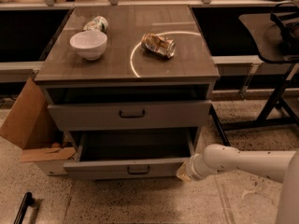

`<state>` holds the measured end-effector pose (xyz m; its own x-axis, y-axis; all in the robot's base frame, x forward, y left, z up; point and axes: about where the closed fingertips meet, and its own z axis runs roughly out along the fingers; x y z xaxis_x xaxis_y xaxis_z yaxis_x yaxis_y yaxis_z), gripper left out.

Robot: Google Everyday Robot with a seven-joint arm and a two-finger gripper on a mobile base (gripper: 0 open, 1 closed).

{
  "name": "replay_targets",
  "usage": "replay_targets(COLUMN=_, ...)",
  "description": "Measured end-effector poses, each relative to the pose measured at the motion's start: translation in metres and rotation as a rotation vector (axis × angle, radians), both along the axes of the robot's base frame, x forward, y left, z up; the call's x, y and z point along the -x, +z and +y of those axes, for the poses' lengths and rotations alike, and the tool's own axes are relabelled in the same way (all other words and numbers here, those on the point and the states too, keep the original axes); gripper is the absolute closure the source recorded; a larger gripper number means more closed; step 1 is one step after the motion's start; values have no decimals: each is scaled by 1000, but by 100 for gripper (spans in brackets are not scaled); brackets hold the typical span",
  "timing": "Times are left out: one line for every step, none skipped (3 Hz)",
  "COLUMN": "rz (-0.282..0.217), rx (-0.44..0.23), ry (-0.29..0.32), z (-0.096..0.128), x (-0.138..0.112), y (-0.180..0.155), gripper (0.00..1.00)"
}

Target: Close middle drawer

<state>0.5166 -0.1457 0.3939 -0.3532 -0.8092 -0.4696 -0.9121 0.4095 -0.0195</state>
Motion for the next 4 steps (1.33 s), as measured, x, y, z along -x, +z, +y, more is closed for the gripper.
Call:
replay_targets(rz=-23, rx=-10, ry=-1, z=0, x=-21, y=1, gripper=100)
replay_targets(rz=-31, rx=-17, ry=-1, z=0, x=-43, y=-1, gripper=100)
replay_targets(rz=-34, rx=-18, ry=0, z=2, x=-64, y=-4, gripper=100)
replay_targets(rz=-38, rx=-17, ry=-3, z=2, x=-83, y=-5, gripper=100)
